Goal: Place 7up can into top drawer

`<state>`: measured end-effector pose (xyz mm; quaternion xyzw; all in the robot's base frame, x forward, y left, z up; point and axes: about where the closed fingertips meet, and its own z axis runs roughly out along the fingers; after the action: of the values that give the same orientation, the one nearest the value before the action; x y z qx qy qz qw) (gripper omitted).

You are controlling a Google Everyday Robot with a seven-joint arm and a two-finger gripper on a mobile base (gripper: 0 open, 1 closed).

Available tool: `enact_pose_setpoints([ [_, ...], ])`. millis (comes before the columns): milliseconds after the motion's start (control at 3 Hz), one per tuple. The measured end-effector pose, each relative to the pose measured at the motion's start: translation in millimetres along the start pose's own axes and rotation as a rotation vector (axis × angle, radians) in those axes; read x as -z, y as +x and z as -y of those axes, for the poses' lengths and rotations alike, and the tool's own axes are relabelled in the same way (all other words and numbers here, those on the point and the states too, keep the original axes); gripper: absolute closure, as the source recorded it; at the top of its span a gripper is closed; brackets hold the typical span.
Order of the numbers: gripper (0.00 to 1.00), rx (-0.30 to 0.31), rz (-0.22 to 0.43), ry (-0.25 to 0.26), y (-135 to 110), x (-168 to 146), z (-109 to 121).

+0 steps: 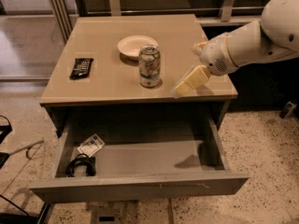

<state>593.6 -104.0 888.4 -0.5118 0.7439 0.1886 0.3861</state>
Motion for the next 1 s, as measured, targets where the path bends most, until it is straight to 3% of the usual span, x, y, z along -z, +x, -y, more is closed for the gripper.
enact_pose_setpoints([
  [333, 0.00, 0.012, 0.019, 0.019, 2, -8, 2],
  [1000, 0.00, 0.080, 0.140, 0.053, -14, -44, 9],
])
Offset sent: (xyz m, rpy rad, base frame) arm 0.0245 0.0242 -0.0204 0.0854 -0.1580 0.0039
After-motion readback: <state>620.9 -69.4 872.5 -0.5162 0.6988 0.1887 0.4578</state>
